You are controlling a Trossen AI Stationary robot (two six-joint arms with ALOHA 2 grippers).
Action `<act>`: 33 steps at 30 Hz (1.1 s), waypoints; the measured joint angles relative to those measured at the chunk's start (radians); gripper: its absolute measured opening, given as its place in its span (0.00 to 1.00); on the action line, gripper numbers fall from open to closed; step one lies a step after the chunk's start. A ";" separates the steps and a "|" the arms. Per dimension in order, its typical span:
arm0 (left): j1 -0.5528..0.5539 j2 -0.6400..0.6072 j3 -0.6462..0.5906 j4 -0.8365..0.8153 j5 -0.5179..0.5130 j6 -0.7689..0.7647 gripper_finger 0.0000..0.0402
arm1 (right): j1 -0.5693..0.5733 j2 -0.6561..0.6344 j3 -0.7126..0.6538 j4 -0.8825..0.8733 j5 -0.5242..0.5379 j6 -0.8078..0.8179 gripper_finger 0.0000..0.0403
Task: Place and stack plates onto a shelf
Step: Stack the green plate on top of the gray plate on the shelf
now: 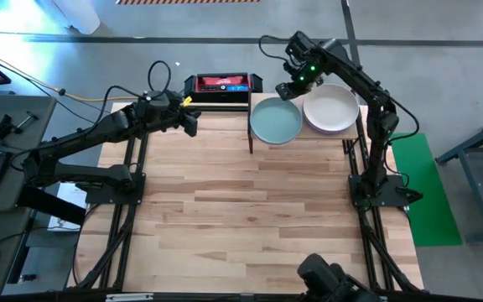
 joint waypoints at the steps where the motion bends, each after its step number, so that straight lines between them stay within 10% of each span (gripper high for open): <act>1: 0.000 0.000 0.000 -0.011 0.000 0.001 0.29 | 0.000 0.000 0.020 -0.015 -0.009 0.009 0.27; 12: 0.000 -0.005 0.000 -0.114 0.004 0.058 0.29 | 0.212 -0.042 0.087 -0.131 -0.143 0.096 0.27; 23: 0.000 -0.060 0.000 -0.192 0.017 0.157 0.29 | 0.483 -0.045 -0.104 -0.065 -0.009 0.231 0.27; 33: 0.000 -0.087 0.000 -0.239 0.024 0.160 0.29 | 0.500 -0.044 -0.248 0.038 0.074 0.331 0.27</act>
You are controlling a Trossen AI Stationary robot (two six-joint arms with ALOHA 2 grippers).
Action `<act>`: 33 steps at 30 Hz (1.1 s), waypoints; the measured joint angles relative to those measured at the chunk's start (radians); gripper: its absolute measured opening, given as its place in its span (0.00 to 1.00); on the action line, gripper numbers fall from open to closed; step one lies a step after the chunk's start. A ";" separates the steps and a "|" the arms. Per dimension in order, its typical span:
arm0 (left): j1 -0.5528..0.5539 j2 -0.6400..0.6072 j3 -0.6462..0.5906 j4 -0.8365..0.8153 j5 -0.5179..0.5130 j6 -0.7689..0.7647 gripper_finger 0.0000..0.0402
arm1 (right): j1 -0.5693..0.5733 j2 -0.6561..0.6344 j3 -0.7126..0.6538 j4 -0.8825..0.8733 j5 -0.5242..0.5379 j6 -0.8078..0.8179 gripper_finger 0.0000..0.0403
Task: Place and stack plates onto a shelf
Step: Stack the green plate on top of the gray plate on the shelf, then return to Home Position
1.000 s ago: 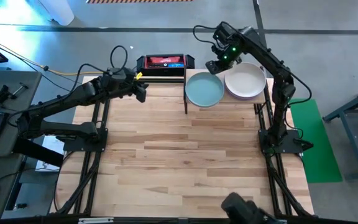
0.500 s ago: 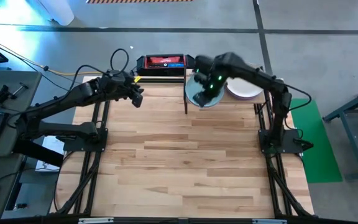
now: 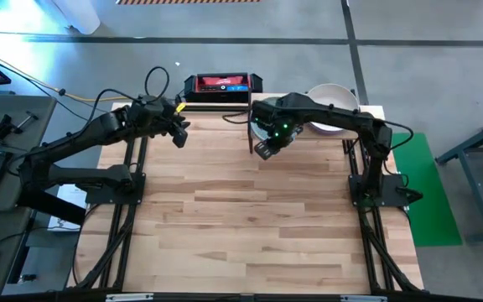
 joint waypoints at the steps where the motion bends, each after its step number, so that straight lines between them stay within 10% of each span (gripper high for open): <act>1: 0.000 0.000 0.000 -0.008 0.000 0.000 0.29 | -0.006 0.000 0.000 0.001 0.005 0.000 0.27; 18: 0.000 -0.006 0.000 -0.037 0.029 0.006 0.29 | -0.038 -0.041 0.001 0.028 -0.004 -0.005 0.27; 27: 0.000 -0.160 0.000 -0.046 0.056 0.024 0.29 | -0.025 -0.280 -0.046 0.240 0.050 -0.194 0.27; 33: 0.000 -0.316 -0.086 0.042 0.049 0.023 0.29 | -0.063 -0.555 -0.348 0.539 0.049 -0.256 0.27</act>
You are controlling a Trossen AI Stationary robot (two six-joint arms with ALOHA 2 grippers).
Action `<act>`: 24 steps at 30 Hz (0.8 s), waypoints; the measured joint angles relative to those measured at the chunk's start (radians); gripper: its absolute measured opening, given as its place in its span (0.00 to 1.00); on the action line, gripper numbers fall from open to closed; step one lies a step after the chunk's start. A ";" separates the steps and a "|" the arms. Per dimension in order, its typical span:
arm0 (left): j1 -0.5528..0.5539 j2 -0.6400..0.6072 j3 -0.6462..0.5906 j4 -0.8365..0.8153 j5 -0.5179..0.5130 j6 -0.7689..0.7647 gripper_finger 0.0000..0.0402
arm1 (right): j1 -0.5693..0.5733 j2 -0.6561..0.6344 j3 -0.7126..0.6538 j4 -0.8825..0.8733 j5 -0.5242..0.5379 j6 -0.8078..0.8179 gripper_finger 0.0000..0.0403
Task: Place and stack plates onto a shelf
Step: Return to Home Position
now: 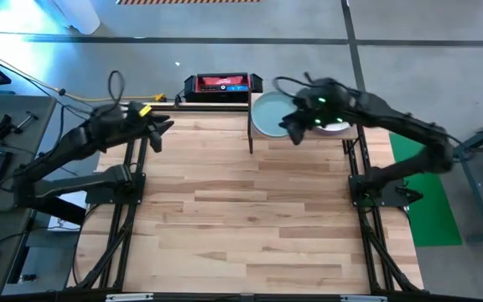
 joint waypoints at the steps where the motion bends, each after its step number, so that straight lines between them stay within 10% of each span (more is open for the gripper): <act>1: 0.000 -0.031 -0.029 0.038 0.002 -0.007 0.29 | -0.006 -0.051 -0.071 0.062 -0.002 0.003 0.27; 12: -0.003 -0.335 -0.389 0.366 0.047 -0.157 0.29 | -0.004 -0.508 -0.648 0.453 -0.057 0.027 0.27; 24: -0.003 -0.390 -0.606 0.436 0.083 -0.150 0.29 | -0.004 -0.807 -1.013 0.608 -0.137 0.097 0.27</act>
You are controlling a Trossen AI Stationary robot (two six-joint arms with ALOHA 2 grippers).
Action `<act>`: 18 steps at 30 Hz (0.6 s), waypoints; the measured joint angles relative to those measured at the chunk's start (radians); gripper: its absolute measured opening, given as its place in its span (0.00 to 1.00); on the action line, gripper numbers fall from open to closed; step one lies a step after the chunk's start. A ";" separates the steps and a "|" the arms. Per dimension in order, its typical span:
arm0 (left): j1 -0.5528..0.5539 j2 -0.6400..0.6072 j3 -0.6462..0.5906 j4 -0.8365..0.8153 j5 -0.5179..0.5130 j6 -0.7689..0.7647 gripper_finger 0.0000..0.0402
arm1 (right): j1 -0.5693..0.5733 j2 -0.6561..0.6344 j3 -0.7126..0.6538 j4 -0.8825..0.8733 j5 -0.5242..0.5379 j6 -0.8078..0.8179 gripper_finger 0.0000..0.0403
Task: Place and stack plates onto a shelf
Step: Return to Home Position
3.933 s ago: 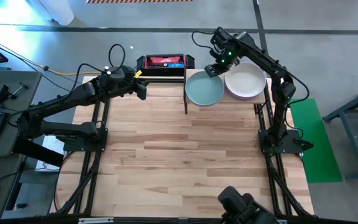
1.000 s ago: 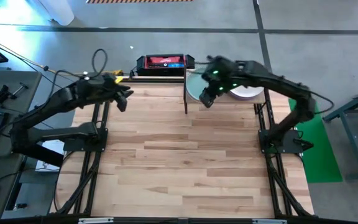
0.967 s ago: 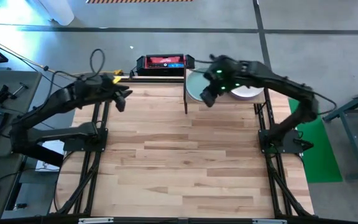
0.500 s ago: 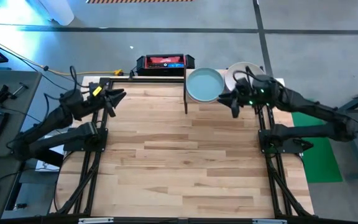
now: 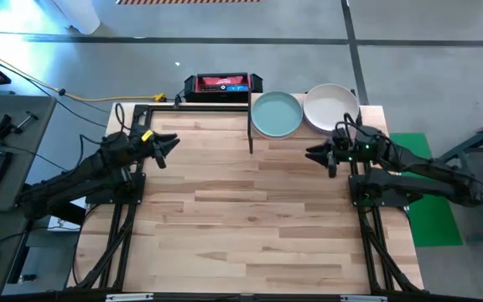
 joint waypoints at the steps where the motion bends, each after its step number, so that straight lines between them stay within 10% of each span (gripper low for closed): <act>1: 0.000 0.000 -0.015 0.014 0.001 0.012 0.29 | 0.000 -0.019 -0.023 0.010 -0.013 0.000 0.27; 18: 0.000 0.001 -0.185 0.155 0.028 0.082 0.29 | 0.000 -0.152 -0.108 -0.033 -0.030 -0.079 0.27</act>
